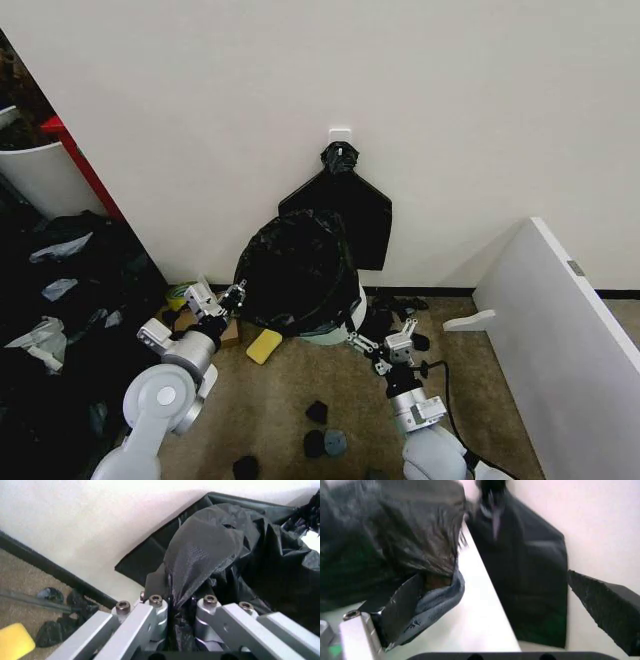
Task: Place the garbage bag over the trash bin.
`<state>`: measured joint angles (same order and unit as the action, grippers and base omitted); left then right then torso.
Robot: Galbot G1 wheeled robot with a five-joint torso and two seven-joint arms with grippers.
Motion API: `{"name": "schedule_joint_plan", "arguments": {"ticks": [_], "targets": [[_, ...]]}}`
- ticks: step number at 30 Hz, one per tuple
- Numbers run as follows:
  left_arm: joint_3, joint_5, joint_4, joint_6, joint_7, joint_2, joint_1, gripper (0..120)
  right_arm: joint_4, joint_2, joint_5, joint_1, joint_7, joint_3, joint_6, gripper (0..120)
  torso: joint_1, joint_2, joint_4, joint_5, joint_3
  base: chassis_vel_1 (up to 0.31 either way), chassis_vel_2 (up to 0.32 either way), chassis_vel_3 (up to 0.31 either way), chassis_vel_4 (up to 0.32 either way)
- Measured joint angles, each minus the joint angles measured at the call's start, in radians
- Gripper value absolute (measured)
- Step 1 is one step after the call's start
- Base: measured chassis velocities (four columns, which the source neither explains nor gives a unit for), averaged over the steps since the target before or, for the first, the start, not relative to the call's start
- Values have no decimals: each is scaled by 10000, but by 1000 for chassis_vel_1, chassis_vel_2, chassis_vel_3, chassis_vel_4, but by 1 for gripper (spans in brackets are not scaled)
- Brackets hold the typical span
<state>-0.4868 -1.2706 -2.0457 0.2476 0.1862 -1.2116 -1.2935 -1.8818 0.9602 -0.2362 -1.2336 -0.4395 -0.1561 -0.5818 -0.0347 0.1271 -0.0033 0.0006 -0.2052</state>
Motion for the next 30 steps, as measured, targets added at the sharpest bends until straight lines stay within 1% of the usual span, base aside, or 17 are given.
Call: {"name": "schedule_joint_plan", "arguments": {"ticks": [2,3,4,7,9,12,16,20,24,30], "targets": [[-7,25,52,-35,-25,47,50,4,0,-112,-513,-101,908,85,-760,100,0,0,-1,0,0,0,0,0,0],[-7,25,52,-35,-25,47,50,4,0,-112,-513,-101,908,85,-760,100,0,0,-1,0,0,0,0,0,0],[5,80,102,-52,-54,83,71,4,1,-169,-877,-141,1586,126,-1220,100,0,0,-1,0,0,0,0,0,0],[105,237,216,-84,-123,189,89,4,-18,-233,-1817,-149,3106,255,-2080,100,0,0,0,0,0,0,0,0,0],[155,253,233,-99,-133,234,116,4,-25,-242,-2320,-117,3846,308,-2348,100,0,0,0,0,0,0,0,0,0],[164,231,233,-101,-134,259,159,4,39,-250,-2523,-102,4192,313,-2406,100,0,0,0,0,0,0,0,0,0],[150,158,203,-101,-128,281,197,4,304,-238,-2411,-109,4232,309,-2388,100,0,0,0,0,0,0,0,0,0],[122,108,103,-79,-116,287,133,4,658,-91,-1808,-102,3607,340,-2074,100,0,0,0,0,0,0,0,0,0],[131,85,21,-51,-107,220,95,4,789,-16,-1525,-24,3317,310,-1856,100,0,0,0,1,0,0,0,0,0],[194,90,-108,3,-88,128,25,4,1633,150,-191,329,2706,461,-1477,100,0,0,0,1,0,0,0,0,0]]}}
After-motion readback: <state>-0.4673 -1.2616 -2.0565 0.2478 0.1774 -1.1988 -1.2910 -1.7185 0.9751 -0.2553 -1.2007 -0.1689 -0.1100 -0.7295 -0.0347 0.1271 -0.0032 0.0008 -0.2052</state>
